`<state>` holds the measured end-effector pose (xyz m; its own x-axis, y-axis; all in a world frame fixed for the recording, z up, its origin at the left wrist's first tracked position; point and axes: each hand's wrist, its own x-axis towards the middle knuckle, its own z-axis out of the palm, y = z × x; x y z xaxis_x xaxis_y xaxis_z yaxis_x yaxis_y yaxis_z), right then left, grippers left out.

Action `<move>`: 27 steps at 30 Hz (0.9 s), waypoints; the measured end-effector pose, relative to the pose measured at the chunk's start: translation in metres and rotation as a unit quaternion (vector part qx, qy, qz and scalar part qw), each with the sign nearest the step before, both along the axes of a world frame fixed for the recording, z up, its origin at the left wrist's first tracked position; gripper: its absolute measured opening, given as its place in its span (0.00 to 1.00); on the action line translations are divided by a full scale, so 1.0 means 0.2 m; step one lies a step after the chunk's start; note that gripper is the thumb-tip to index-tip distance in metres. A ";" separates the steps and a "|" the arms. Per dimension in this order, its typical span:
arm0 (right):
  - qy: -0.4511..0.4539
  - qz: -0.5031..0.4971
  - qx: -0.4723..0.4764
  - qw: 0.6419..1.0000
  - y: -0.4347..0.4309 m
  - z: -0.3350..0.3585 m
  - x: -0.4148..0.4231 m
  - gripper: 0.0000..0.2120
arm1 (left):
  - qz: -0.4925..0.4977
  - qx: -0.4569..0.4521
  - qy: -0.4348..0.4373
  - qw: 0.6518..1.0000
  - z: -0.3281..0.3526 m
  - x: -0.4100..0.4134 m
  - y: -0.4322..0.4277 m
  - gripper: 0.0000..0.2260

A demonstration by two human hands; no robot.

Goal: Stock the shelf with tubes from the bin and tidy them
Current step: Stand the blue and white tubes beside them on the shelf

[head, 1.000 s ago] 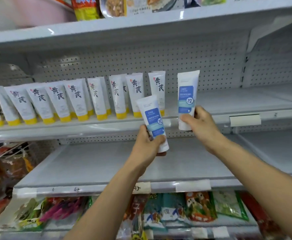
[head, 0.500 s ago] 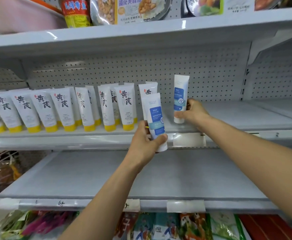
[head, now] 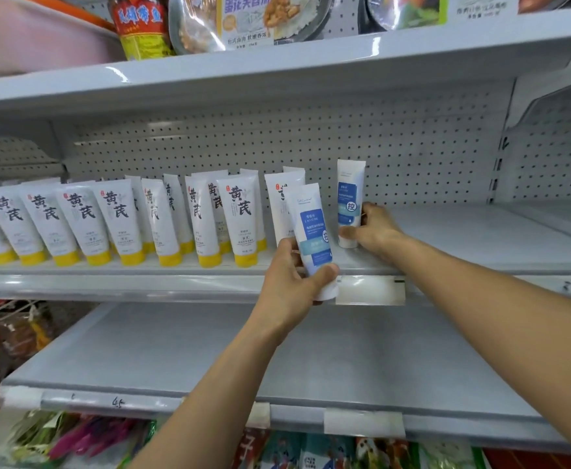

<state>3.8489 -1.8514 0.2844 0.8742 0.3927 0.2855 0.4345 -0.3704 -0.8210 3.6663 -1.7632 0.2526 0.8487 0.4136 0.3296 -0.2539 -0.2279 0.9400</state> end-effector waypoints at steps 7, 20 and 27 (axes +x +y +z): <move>-0.014 -0.042 -0.003 0.999 -0.09 0.01 -0.06 0.25 | 0.000 0.004 -0.004 1.000 0.01 0.01 -0.04 0.19; 0.067 0.181 0.041 0.980 -0.33 0.18 -0.33 0.11 | 0.063 0.118 -0.021 0.991 0.14 0.19 -0.22 0.28; 0.015 0.098 0.044 0.994 -0.37 0.16 -0.19 0.15 | 0.071 0.231 0.026 0.970 0.16 0.27 -0.15 0.16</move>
